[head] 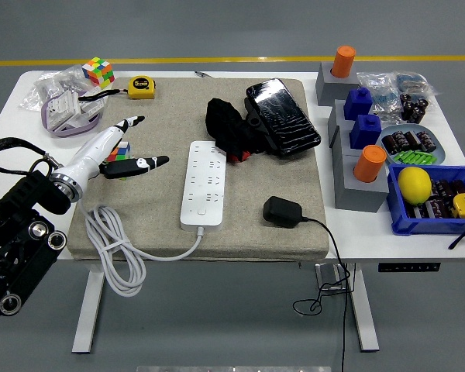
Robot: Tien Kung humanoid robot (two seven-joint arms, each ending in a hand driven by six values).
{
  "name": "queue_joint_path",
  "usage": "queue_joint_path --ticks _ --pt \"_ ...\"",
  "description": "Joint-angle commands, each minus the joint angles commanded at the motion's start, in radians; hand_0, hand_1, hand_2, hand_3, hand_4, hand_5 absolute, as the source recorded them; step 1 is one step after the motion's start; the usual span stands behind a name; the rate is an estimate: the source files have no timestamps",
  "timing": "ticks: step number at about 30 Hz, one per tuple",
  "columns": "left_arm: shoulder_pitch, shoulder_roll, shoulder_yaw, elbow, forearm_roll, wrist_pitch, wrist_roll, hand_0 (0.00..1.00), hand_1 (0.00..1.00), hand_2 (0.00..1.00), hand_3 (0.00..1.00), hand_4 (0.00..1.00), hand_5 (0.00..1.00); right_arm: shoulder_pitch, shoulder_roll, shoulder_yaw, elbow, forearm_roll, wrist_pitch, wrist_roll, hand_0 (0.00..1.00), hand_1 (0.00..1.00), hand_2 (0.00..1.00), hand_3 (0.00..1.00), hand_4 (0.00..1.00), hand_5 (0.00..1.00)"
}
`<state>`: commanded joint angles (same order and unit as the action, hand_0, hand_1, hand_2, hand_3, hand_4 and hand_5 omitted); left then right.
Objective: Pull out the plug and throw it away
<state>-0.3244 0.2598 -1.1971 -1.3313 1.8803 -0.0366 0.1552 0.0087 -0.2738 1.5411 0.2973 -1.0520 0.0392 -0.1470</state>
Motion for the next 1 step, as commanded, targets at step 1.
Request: queue_joint_path --ticks 1 --pt "0.001 0.0 0.0 0.0 0.0 0.0 0.0 0.995 0.998 0.998 0.998 0.998 0.711 0.0 0.0 0.0 0.0 0.0 0.0 0.0 0.568 0.645 0.669 0.566 0.967 0.49"
